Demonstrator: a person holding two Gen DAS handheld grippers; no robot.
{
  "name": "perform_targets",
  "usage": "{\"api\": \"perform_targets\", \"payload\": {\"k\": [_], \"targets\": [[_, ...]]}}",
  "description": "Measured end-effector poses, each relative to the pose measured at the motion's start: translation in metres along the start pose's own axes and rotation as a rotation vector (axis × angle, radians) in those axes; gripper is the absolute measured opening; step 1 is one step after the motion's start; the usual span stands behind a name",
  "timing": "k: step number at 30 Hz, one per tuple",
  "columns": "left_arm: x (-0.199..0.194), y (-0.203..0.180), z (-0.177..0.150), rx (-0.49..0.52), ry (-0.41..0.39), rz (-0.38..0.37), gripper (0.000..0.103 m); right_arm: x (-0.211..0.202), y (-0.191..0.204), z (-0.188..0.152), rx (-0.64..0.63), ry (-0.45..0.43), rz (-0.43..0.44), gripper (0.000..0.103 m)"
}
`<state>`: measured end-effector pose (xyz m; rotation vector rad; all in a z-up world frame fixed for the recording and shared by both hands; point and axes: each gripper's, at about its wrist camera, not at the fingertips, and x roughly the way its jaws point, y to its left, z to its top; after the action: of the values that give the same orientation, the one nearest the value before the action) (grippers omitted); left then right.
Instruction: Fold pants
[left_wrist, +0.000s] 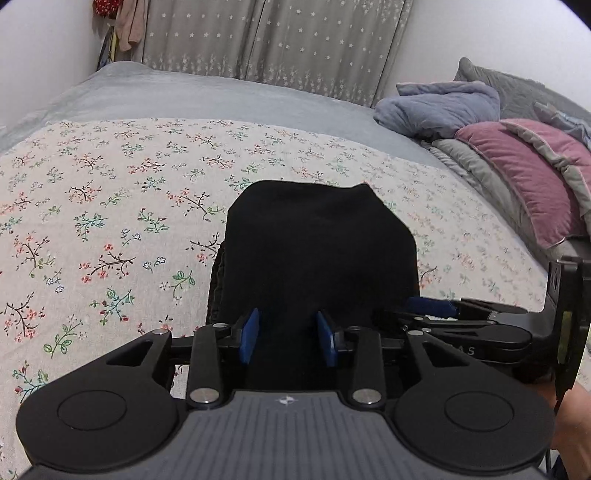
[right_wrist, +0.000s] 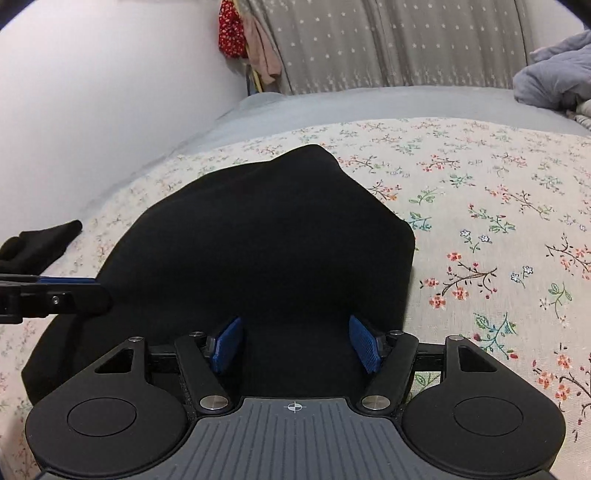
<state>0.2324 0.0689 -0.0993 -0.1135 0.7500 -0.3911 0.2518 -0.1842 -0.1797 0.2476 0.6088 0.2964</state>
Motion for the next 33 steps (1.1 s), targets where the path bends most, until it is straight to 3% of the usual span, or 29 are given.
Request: {"api": "perform_targets", "payload": {"k": [3,6,9,14,19,23,33], "targets": [[-0.007,0.012,0.005,-0.051,-0.026,-0.036,0.053,-0.012,-0.014,0.009,0.112,0.009,0.031,0.067],[-0.015,0.023,0.01,-0.087,-0.055,-0.022,0.06,-0.037,-0.024,0.019,0.246,-0.023,0.073,0.079],[-0.017,0.041,0.015,-0.169,-0.072,-0.036,0.07,-0.062,-0.03,0.027,0.292,-0.041,0.08,0.088],[-0.001,0.059,0.022,-0.293,-0.031,-0.112,0.095,-0.072,-0.063,0.018,0.421,0.021,0.128,0.088],[0.022,0.072,0.019,-0.421,0.037,-0.201,0.101,-0.05,-0.095,-0.011,0.702,0.108,0.213,0.088],[0.029,0.07,0.017,-0.404,0.059,-0.191,0.103,-0.04,-0.09,-0.019,0.717,0.108,0.22,0.088],[0.052,0.061,0.01,-0.334,0.159,-0.203,0.103,-0.034,-0.051,-0.033,0.597,0.015,0.21,0.089]]}}
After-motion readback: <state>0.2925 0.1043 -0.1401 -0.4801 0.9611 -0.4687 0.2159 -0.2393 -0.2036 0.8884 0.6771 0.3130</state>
